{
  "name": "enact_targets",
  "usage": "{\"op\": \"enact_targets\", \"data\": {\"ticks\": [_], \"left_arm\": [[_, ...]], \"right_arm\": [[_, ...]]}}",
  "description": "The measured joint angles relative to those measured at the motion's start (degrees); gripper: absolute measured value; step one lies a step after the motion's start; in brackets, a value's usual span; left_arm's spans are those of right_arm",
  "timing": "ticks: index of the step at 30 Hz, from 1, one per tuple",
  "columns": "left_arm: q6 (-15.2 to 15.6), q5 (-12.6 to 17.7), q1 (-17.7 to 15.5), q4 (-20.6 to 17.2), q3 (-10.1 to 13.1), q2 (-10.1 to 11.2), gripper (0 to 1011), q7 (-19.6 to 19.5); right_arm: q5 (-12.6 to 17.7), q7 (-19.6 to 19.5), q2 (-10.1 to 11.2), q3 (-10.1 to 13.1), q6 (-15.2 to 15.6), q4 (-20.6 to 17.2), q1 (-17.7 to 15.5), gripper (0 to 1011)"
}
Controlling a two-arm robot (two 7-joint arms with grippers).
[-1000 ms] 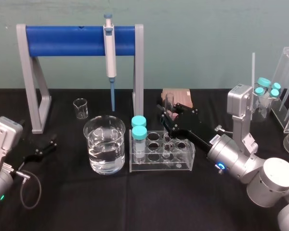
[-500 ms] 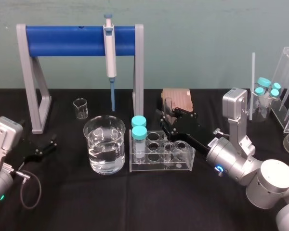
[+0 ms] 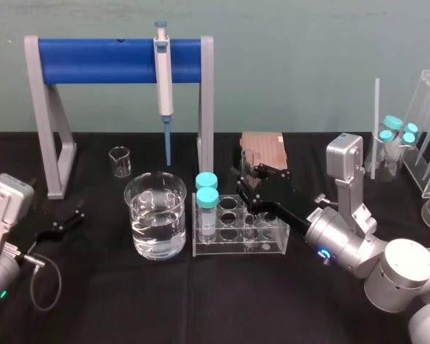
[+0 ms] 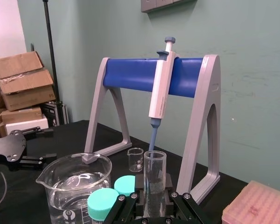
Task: Hold the test tube with one hand and immerse one end into the beaker, then return it to the test tube rack.
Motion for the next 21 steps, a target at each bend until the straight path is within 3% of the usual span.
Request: {"op": "enact_targets", "data": {"ticks": [21], "left_arm": [[0.0, 0.0, 0.0, 0.0, 0.0, 0.0, 1000, 0.0]], "right_arm": [[-0.71, -0.42, -0.01, -0.13, 0.08, 0.23, 0.2, 234]]}}
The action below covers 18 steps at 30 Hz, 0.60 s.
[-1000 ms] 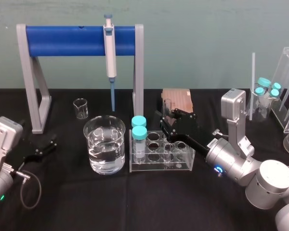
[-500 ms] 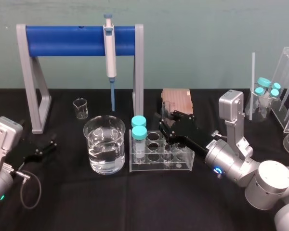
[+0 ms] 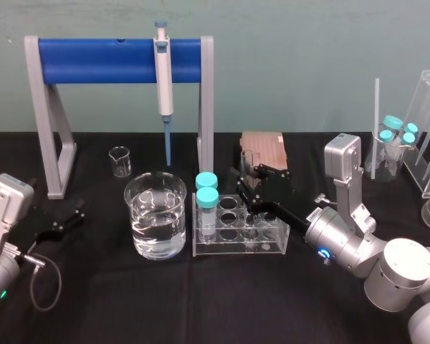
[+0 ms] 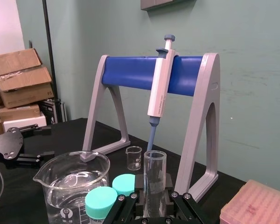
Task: Hold the test tube with one hand and immerse one end into the beaker, then return it to the test tube rack.
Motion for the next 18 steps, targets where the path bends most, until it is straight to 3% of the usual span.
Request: {"op": "enact_targets", "data": {"ticks": [3, 18], "left_arm": [[0.01, 0.0, 0.0, 0.0, 0.0, 0.0, 1000, 0.0], [0.0, 0.0, 0.0, 0.0, 0.0, 0.0, 1000, 0.0]], "right_arm": [[0.07, -0.01, 0.0, 0.02, 0.0, 0.0, -0.01, 273], [0.18, 0.1, 0.0, 0.07, -0.03, -0.05, -0.08, 769]]}}
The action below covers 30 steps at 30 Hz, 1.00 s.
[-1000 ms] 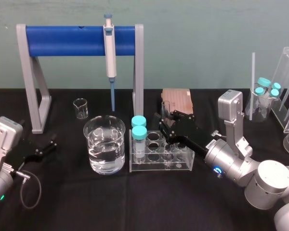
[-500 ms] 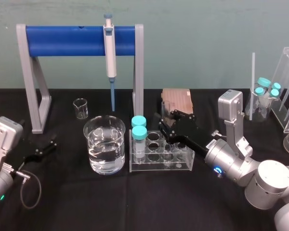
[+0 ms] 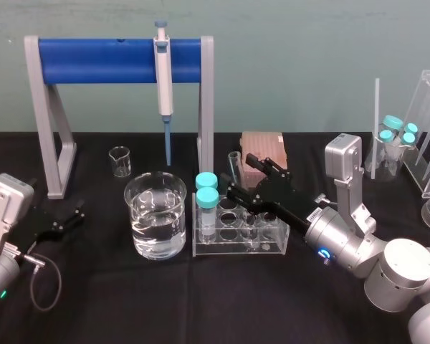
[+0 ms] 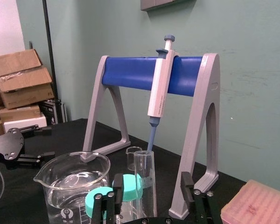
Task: Hold the test tube with one hand and immerse one end into the beaker, then return it to the test tube rack.
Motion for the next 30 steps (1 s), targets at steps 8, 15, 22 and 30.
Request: {"op": "enact_targets", "data": {"ticks": [8, 15, 22, 30], "left_arm": [[0.0, 0.0, 0.0, 0.0, 0.0, 0.0, 1000, 0.0], [0.0, 0.0, 0.0, 0.0, 0.0, 0.0, 1000, 0.0], [0.0, 0.0, 0.0, 0.0, 0.0, 0.0, 1000, 0.0], [0.0, 0.0, 0.0, 0.0, 0.0, 0.0, 1000, 0.0]], "right_arm": [[0.03, 0.05, 0.0, 0.0, 0.0, 0.0, -0.01, 973], [0.65, 0.73, 1.1, 0.41, 0.36, -2.21, -1.12, 1000], [1.48, -0.1, 3.96, 2.03, 1.76, -7.78, -4.79, 1000], [2.08, -4.74, 6.35, 6.2, 1.85, -13.27, -9.71, 1000]]}}
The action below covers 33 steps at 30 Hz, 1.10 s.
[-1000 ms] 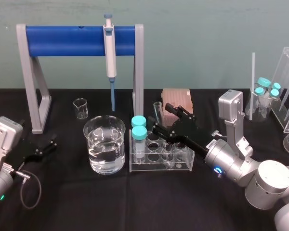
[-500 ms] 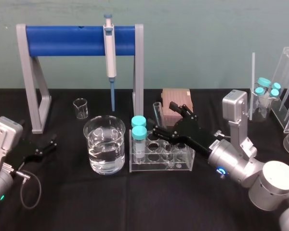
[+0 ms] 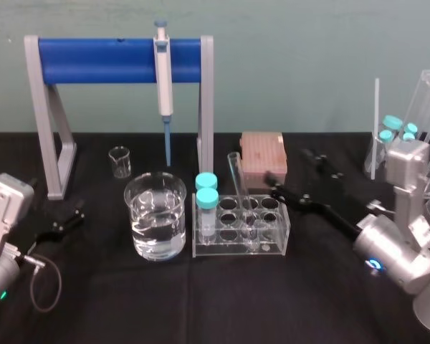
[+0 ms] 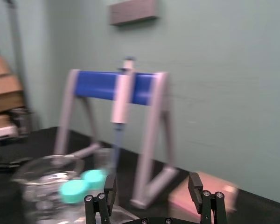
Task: Hold the test tube with one hand and immerse one end into the beaker, then return it to the test tube rack.
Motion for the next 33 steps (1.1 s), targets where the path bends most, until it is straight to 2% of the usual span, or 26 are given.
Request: {"op": "enact_targets", "data": {"ticks": [3, 4, 6, 7, 8, 11, 18, 33], "left_arm": [[0.0, 0.0, 0.0, 0.0, 0.0, 0.0, 1000, 0.0], [0.0, 0.0, 0.0, 0.0, 0.0, 0.0, 1000, 0.0], [0.0, 0.0, 0.0, 0.0, 0.0, 0.0, 1000, 0.0], [0.0, 0.0, 0.0, 0.0, 0.0, 0.0, 1000, 0.0], [0.0, 0.0, 0.0, 0.0, 0.0, 0.0, 1000, 0.0], [0.0, 0.0, 0.0, 0.0, 0.0, 0.0, 1000, 0.0], [0.0, 0.0, 0.0, 0.0, 0.0, 0.0, 1000, 0.0], [0.0, 0.0, 0.0, 0.0, 0.0, 0.0, 1000, 0.0]], "right_arm": [[-1.88, -4.62, -0.46, 1.97, -0.09, -0.71, -1.36, 1000], [-3.63, -8.14, -1.09, 2.88, 0.34, -0.79, -1.94, 1000], [-5.11, -10.92, -1.66, 3.46, 1.18, -0.8, -2.3, 1000], [-6.55, -13.56, -2.22, 3.86, 2.75, -0.79, -2.52, 1000], [-6.55, -13.56, -2.22, 3.86, 2.75, -0.79, -2.52, 1000], [-8.31, -17.06, -3.27, 4.4, 7.36, -0.41, -2.75, 1000], [-9.06, -17.42, -4.39, 4.76, 10.94, 0.46, -2.59, 1000], [-9.05, -17.41, -4.29, 4.68, 10.7, 0.51, -2.54, 1000]]}}
